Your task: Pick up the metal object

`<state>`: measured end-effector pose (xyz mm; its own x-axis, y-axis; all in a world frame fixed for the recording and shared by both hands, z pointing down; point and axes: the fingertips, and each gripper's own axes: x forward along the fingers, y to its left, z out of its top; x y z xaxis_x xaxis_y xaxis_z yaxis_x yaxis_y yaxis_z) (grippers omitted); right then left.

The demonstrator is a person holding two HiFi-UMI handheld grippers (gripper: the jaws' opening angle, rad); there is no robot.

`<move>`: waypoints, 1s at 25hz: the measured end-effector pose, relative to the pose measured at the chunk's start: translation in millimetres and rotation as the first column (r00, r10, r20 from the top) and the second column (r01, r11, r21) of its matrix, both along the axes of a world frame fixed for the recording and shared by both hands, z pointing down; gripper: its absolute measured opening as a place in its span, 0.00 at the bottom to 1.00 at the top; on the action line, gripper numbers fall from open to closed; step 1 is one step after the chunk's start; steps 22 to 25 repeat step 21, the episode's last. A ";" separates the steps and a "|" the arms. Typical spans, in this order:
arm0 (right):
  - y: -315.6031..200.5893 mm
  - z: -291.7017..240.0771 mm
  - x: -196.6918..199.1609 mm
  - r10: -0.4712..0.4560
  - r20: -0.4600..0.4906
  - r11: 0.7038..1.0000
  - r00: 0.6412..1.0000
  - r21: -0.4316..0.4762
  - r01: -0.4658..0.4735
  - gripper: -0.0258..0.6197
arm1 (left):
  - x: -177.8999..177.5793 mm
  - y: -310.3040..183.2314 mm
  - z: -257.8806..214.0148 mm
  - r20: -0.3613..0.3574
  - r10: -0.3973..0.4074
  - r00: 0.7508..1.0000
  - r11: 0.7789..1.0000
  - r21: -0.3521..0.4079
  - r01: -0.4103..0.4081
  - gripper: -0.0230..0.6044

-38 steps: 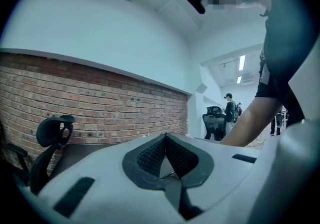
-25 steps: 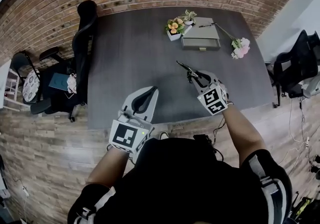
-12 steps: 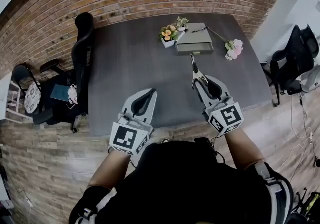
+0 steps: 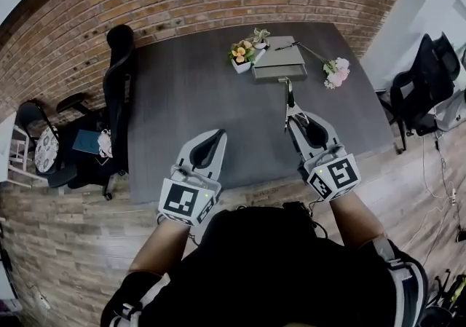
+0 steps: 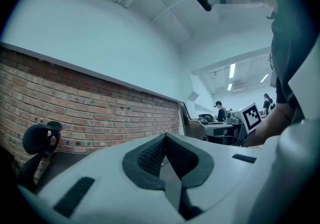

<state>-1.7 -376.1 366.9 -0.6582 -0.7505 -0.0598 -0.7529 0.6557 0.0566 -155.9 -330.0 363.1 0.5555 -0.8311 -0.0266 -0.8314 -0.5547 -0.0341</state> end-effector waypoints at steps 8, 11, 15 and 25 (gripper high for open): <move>6.3 -3.3 5.1 0.015 0.031 1.000 0.999 -0.006 -0.014 0.18 | 1.2 -2.5 2.7 0.006 0.010 1.000 1.000 -0.006 -0.010 0.05; 6.5 -4.8 4.0 0.011 0.028 1.000 1.000 -0.004 -0.011 0.18 | 1.2 -3.8 0.9 0.007 0.009 1.000 1.000 0.000 -0.009 0.05; 8.5 -1.6 3.5 0.006 0.028 1.000 1.000 -0.011 -0.006 0.18 | 1.6 -2.2 3.7 0.007 0.005 1.000 1.000 -0.004 -0.005 0.05; 8.8 -1.5 3.6 0.008 0.020 1.000 1.000 -0.012 -0.007 0.18 | 2.9 -2.7 1.6 0.005 0.008 1.000 1.000 -0.004 -0.008 0.05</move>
